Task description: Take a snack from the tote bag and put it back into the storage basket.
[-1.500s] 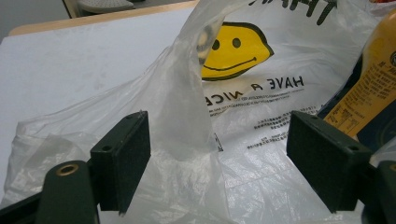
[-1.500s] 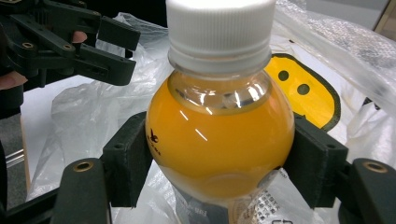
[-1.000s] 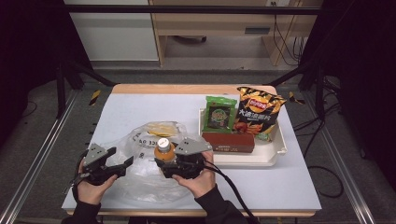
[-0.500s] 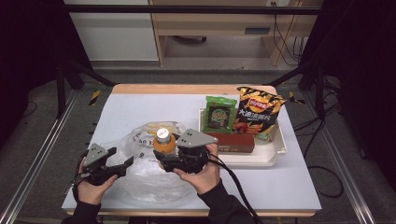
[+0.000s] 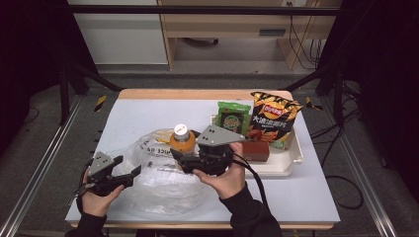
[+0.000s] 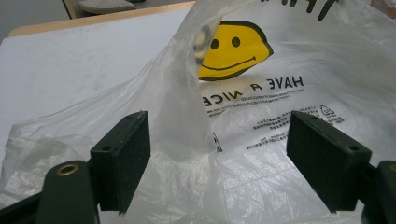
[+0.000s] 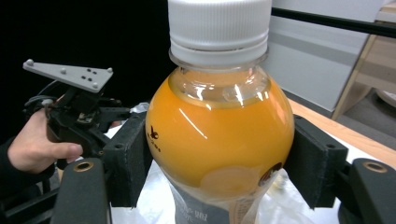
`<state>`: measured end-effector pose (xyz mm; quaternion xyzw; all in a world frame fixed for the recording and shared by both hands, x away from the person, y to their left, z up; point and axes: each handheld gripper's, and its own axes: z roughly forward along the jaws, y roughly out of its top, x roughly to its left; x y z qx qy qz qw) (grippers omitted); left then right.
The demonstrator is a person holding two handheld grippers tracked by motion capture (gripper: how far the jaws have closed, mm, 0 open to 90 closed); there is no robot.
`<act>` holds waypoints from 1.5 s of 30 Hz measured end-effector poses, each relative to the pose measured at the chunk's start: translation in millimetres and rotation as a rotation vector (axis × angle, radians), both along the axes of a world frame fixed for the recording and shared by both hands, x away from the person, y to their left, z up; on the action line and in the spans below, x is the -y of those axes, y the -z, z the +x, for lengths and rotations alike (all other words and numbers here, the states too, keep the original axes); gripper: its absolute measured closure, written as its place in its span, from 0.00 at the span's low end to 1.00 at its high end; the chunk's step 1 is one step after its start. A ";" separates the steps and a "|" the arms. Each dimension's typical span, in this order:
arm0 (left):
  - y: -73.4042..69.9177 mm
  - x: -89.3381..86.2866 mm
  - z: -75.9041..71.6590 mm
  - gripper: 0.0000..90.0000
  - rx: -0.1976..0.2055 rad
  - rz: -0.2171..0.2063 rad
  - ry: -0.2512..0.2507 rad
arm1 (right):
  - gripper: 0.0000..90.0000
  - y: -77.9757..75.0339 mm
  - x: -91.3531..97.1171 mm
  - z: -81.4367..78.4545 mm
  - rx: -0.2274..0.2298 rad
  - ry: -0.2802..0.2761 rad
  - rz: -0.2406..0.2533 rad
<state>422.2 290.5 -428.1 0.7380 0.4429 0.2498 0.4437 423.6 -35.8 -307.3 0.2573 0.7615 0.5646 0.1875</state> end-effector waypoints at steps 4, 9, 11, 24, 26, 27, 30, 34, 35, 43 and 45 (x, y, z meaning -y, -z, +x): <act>-0.4 0.3 -0.2 0.24 0.002 0.001 0.001 | 0.34 -4.4 11.3 2.7 0.004 0.012 0.005; -0.4 0.1 -0.2 0.24 0.002 0.000 0.001 | 0.34 -8.5 24.6 6.9 0.004 0.038 0.005; -0.5 0.0 -0.3 0.24 0.002 0.000 0.001 | 0.34 -10.0 30.3 9.1 0.004 0.046 0.009; -2.1 0.1 -1.2 0.24 0.007 -0.004 0.003 | 0.34 -18.2 69.3 21.1 0.017 0.114 0.002; -2.3 0.3 -1.4 0.24 0.007 -0.004 0.004 | 0.34 -19.1 76.6 21.6 0.022 0.125 0.006; -2.4 0.4 -1.5 0.24 0.007 -0.004 0.004 | 0.34 -19.5 80.3 21.9 0.025 0.130 0.005; -2.9 0.8 -1.8 0.24 0.010 -0.003 0.004 | 0.34 -19.7 91.0 22.3 0.033 0.149 0.002; -4.0 0.3 -2.4 0.24 0.013 -0.008 0.006 | 0.34 -15.9 105.6 23.1 0.034 0.169 0.000; -4.2 0.1 -2.3 0.24 0.014 -0.009 0.005 | 0.34 -14.2 109.4 23.3 0.030 0.177 0.002; -4.6 1.2 -2.5 0.24 0.012 -0.008 0.007 | 0.34 3.0 141.5 24.6 0.015 0.221 0.002; -4.6 1.6 -2.5 0.24 0.012 -0.006 0.007 | 0.34 6.6 149.6 24.6 0.013 0.232 0.003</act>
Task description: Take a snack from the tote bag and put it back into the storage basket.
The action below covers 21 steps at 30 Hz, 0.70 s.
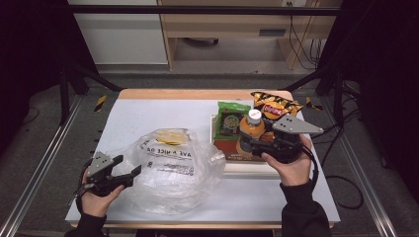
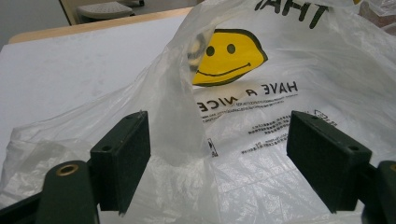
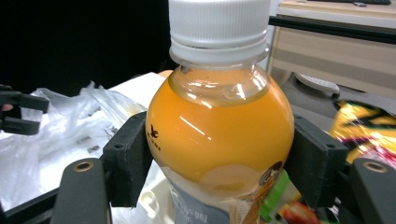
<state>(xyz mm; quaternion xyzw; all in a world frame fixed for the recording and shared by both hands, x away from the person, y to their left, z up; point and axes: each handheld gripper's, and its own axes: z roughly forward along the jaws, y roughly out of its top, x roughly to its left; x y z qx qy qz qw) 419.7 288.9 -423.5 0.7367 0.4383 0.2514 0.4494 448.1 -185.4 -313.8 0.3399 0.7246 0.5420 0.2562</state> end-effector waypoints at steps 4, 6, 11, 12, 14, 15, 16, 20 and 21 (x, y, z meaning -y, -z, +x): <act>-0.1 0.2 0.0 0.24 0.000 0.000 -0.001 | 0.34 6.0 15.3 -0.2 0.001 0.015 0.012; -0.2 0.3 -0.2 0.24 0.005 -0.001 -0.001 | 0.34 8.0 22.4 -0.3 0.001 0.023 0.011; -1.2 0.4 -0.5 0.24 0.005 -0.002 0.000 | 0.34 12.2 40.8 0.8 -0.003 0.049 0.005; -1.3 0.5 -0.4 0.24 0.005 -0.001 -0.001 | 0.34 13.2 44.5 1.4 -0.006 0.053 0.004; -1.3 0.8 -0.3 0.24 0.005 -0.001 -0.001 | 0.34 15.0 51.5 2.6 -0.007 0.066 0.001; -1.3 0.9 -0.2 0.24 0.005 0.000 -0.001 | 0.34 16.0 55.1 3.3 -0.010 0.070 0.001; -1.3 1.0 -0.3 0.24 0.006 0.001 -0.001 | 0.34 17.2 58.5 4.1 -0.011 0.075 0.003; -1.2 1.1 -0.1 0.24 0.005 0.002 -0.002 | 0.34 23.7 73.5 7.2 -0.022 0.089 0.013; -1.2 1.0 0.0 0.24 0.004 0.003 -0.001 | 0.34 26.0 78.0 8.3 -0.023 0.093 0.012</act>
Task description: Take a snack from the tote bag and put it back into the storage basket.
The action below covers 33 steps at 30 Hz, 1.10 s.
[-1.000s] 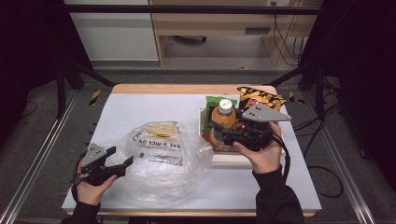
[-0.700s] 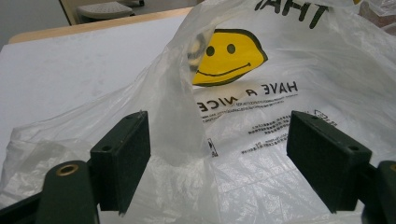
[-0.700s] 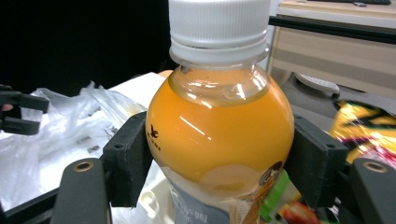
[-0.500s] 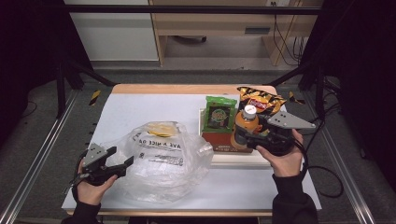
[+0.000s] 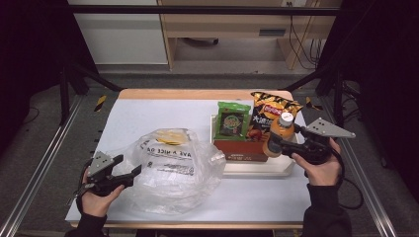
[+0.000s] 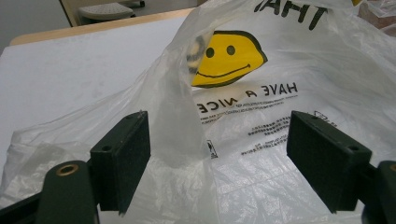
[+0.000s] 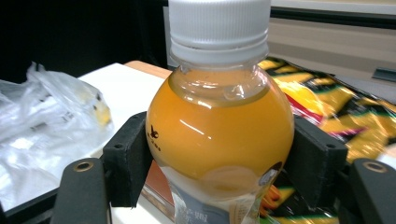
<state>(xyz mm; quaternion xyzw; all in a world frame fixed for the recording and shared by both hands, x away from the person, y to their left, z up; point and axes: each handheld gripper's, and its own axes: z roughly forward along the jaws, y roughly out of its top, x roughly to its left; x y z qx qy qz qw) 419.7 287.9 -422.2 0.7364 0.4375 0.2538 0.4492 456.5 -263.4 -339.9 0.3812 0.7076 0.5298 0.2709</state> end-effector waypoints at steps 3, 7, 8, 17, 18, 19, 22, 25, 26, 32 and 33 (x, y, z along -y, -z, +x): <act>0.1 0.4 0.2 0.24 -0.001 0.002 0.000 | 0.34 5.2 8.8 2.6 -0.010 0.014 -0.005; 0.2 1.1 0.2 0.24 0.000 0.002 0.001 | 0.34 13.2 19.2 6.0 -0.026 0.027 -0.004; 0.2 1.0 0.2 0.24 0.000 0.002 0.001 | 0.34 14.9 21.2 6.6 -0.029 0.026 -0.002; -0.6 0.3 -0.2 0.24 0.004 -0.001 -0.001 | 0.34 28.9 31.3 12.4 -0.051 0.045 -0.003; -0.6 0.3 -0.2 0.24 0.004 -0.001 0.000 | 0.34 30.6 31.9 12.9 -0.052 0.044 -0.004; -0.6 0.3 -0.1 0.24 0.003 0.002 0.001 | 0.34 31.9 32.4 13.3 -0.055 0.045 -0.005; -0.4 0.9 -0.1 0.24 0.003 0.002 0.001 | 0.34 37.6 34.2 15.4 -0.061 0.051 -0.018; -0.5 0.6 -0.1 0.24 0.003 0.002 0.001 | 0.34 42.5 36.0 17.8 -0.076 0.060 -0.025; -0.6 0.3 -0.1 0.24 0.003 0.003 0.001 | 0.34 44.2 36.5 18.5 -0.081 0.061 -0.025; -0.5 0.4 0.0 0.24 0.003 0.002 0.001 | 0.34 55.2 38.6 23.2 -0.105 0.056 -0.028; -0.4 0.4 -0.1 0.24 0.002 0.003 0.001 | 0.34 57.0 39.1 24.0 -0.109 0.057 -0.029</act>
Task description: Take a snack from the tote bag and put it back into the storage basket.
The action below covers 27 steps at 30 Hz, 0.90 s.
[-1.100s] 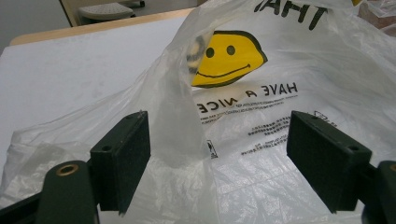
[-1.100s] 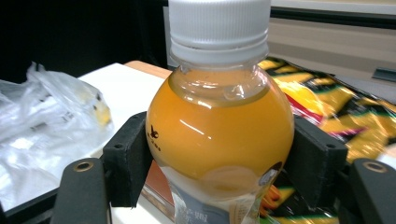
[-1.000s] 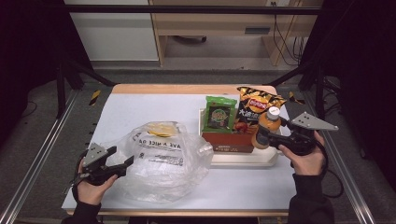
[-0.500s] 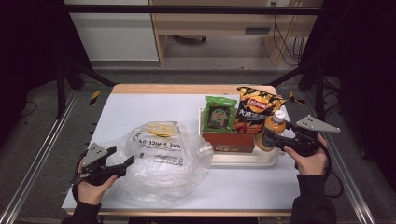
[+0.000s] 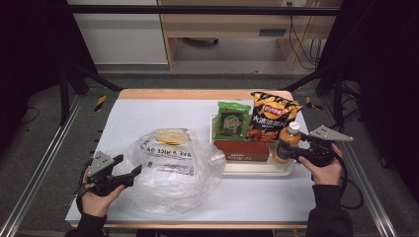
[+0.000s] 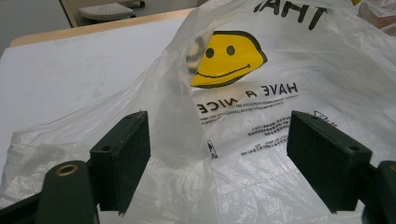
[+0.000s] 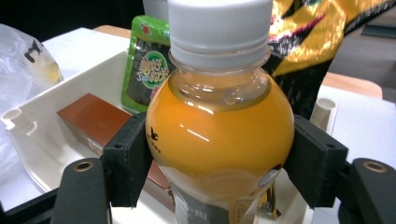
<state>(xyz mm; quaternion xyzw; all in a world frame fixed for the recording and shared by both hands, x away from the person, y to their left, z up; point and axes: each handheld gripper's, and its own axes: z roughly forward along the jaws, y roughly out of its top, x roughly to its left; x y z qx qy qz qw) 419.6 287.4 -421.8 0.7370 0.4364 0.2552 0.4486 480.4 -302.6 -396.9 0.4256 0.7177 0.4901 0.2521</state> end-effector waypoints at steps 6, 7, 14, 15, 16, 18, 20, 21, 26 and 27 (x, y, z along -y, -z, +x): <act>-0.2 -0.5 -0.2 0.24 0.000 0.000 0.000 | 0.34 9.0 2.0 2.3 -0.020 -0.001 -0.007; -0.2 -0.4 -0.1 0.24 0.001 0.001 0.000 | 0.34 10.2 1.9 2.3 -0.023 -0.003 -0.015; -0.2 -0.6 -0.2 0.24 0.000 0.001 0.000 | 0.34 15.1 1.8 3.1 -0.037 -0.012 -0.039; -0.2 -0.6 -0.2 0.24 0.000 0.000 -0.001 | 0.34 16.9 2.5 2.8 -0.043 -0.012 -0.036; -0.1 -0.4 -0.1 0.24 0.000 0.000 0.000 | 0.34 18.7 3.3 2.6 -0.045 -0.012 -0.042; 0.1 0.1 0.1 0.24 0.000 0.002 0.000 | 0.34 22.8 4.5 2.4 -0.052 -0.014 -0.045; 0.2 0.5 0.1 0.24 -0.001 0.002 0.000 | 0.34 24.5 5.9 1.8 -0.046 -0.014 -0.029; 0.2 0.5 0.0 0.23 0.000 0.002 0.000 | 0.34 24.9 6.4 1.7 -0.043 -0.017 -0.029; -0.2 -0.1 -0.4 0.23 0.000 0.001 0.001 | 0.33 26.9 6.6 0.7 -0.031 -0.011 -0.022; -0.3 0.0 -0.5 0.24 0.001 0.001 0.002 | 0.33 27.9 7.6 0.3 -0.027 -0.009 -0.014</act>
